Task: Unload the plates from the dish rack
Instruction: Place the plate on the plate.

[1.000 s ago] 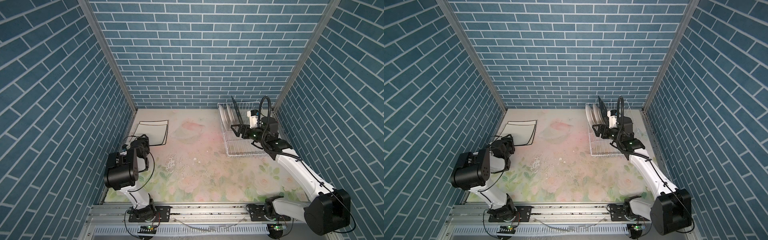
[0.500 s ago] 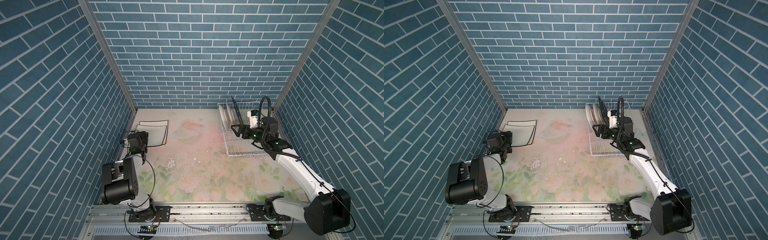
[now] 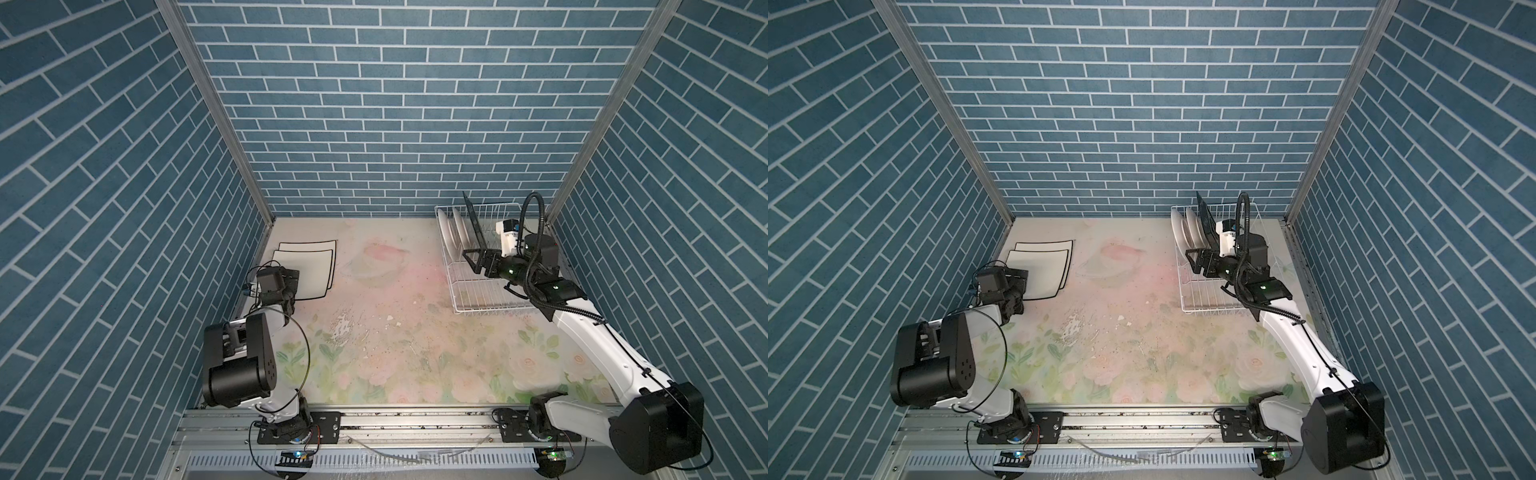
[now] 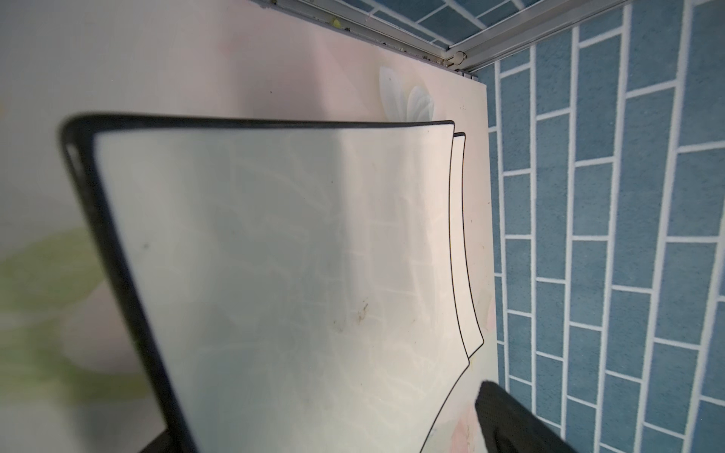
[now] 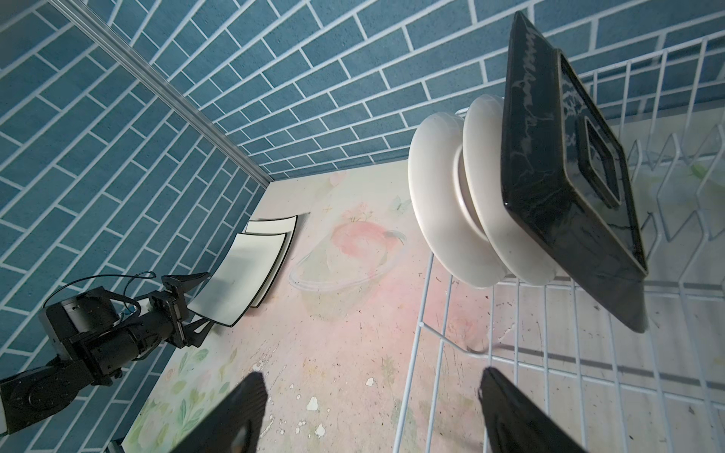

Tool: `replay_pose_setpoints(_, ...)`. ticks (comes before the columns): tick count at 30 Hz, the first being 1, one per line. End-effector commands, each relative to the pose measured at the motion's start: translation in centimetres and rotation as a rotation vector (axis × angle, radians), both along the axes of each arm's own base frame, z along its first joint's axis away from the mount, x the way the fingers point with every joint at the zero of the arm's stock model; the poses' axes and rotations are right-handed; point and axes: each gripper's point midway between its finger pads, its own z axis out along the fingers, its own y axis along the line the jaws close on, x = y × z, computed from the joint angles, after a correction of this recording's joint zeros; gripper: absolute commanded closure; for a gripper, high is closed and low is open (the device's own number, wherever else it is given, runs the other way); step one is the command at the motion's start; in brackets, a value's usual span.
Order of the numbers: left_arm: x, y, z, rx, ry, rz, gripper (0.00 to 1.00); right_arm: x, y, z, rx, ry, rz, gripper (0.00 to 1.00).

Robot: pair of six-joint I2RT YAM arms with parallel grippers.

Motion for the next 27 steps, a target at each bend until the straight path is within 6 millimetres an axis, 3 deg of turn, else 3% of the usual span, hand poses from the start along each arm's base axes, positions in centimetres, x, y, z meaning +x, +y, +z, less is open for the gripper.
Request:
replay_pose_setpoints(1, 0.8, 0.5, 1.9, 0.041, -0.027, -0.009, 0.00, -0.4, -0.1, 2.8, 0.003, -0.074, 0.020, 0.14)
replay_pose_setpoints(4, 0.9, 0.3, 1.4, 0.032, -0.012, -0.021, 0.00, -0.5, -0.1, 2.9, -0.001, -0.074, 0.020, 0.14)
replay_pose_setpoints(9, 2.9, 0.2, 2.4, 0.038, -0.045, -0.065, 0.00, -0.6, -0.2, 2.9, -0.003, -0.075, 0.017, 0.14)
replay_pose_setpoints(18, 4.5, -0.5, 2.2, 0.031, -0.025, -0.109, 0.00, -0.7, -0.4, 3.0, -0.006, -0.076, 0.011, 0.14)
replay_pose_setpoints(27, 3.4, -0.6, 2.3, 0.024, -0.032, -0.075, 0.00, -0.9, -0.5, 3.3, -0.008, -0.079, 0.012, 0.14)
